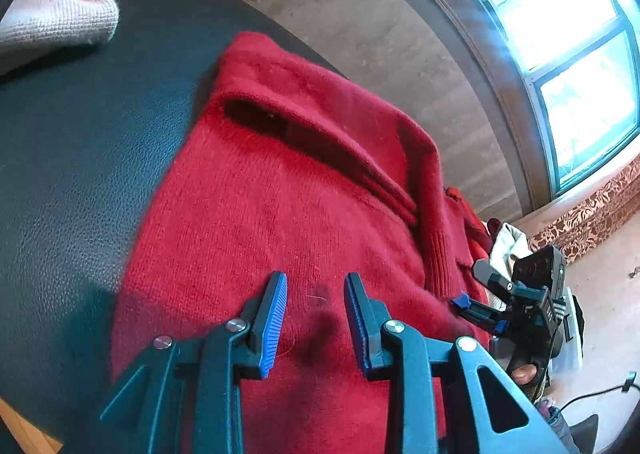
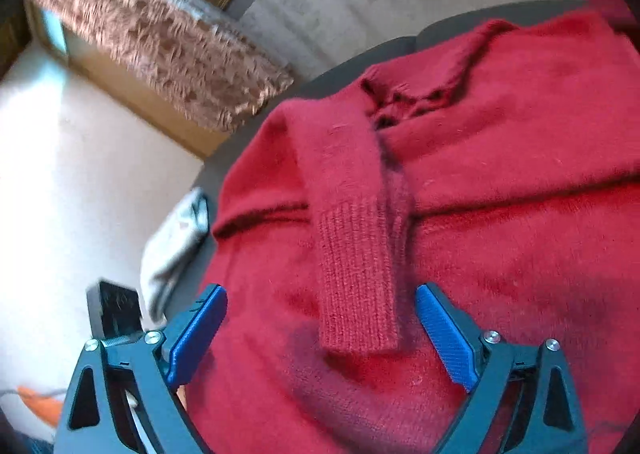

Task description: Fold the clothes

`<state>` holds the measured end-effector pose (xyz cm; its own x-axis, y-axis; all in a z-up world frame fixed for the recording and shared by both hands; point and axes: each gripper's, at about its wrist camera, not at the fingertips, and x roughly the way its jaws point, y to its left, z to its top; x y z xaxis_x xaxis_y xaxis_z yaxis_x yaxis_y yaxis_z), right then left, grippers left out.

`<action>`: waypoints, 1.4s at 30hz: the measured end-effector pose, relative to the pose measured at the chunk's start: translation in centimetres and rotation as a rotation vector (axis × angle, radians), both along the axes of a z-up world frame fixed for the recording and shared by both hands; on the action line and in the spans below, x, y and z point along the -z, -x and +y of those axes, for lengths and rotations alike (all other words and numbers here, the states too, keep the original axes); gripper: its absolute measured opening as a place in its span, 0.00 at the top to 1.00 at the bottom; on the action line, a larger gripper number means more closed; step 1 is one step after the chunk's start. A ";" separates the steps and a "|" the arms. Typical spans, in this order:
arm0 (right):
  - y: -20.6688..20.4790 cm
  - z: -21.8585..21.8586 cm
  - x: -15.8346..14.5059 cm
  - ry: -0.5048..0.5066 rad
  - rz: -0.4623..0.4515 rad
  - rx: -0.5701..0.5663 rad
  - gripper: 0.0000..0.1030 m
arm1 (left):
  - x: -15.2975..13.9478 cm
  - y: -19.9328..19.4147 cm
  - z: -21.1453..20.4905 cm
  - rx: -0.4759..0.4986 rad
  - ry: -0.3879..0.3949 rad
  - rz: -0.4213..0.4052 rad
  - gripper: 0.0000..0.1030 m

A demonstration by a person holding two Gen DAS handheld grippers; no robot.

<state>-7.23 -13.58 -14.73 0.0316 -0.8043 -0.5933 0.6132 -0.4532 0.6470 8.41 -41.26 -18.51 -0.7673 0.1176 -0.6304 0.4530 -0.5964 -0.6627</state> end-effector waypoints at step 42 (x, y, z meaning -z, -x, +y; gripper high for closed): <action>13.2 3.7 -1.5 -0.117 -0.034 0.241 0.53 | 2.1 2.6 -7.8 -0.328 -0.352 0.184 0.60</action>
